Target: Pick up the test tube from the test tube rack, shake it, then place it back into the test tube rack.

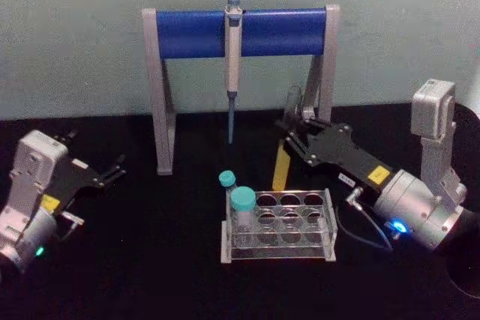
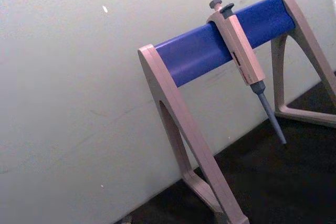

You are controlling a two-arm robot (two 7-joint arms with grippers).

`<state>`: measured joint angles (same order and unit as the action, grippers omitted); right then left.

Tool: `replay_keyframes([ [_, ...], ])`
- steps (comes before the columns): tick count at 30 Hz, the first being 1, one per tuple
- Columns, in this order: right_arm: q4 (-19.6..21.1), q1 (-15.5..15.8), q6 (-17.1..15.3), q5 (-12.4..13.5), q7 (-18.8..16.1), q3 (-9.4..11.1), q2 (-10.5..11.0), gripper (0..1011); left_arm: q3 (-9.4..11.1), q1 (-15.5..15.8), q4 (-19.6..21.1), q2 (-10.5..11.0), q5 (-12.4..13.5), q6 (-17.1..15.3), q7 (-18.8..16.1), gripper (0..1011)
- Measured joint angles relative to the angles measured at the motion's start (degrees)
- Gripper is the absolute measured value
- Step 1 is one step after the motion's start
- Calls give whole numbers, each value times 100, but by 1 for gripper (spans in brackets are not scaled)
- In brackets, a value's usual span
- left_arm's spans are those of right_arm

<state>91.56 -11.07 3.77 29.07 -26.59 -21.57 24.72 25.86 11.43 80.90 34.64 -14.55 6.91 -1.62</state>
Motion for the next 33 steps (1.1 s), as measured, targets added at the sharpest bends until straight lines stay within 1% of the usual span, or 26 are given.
replay_keyframes([
  [3, -84, -44, 38, -70, 92, 40, -56, 222, 0, 0, 0, 0, 0, 0, 0, 1010],
  [8, -118, -54, 40, -140, 172, 110, -77, 222, 0, 0, 0, 0, 0, 0, 0, 1010],
  [23, -114, 23, 19, -256, 219, 245, -75, 222, 0, 0, 0, 0, 0, 0, 0, 1010],
  [30, -29, 123, 5, -305, 269, 379, 0, 222, 0, 0, 0, 0, 0, 0, 0, 1010],
  [33, 91, 228, -19, -331, 288, 458, 88, 222, 0, 0, 0, 0, 0, 0, 0, 1010],
])
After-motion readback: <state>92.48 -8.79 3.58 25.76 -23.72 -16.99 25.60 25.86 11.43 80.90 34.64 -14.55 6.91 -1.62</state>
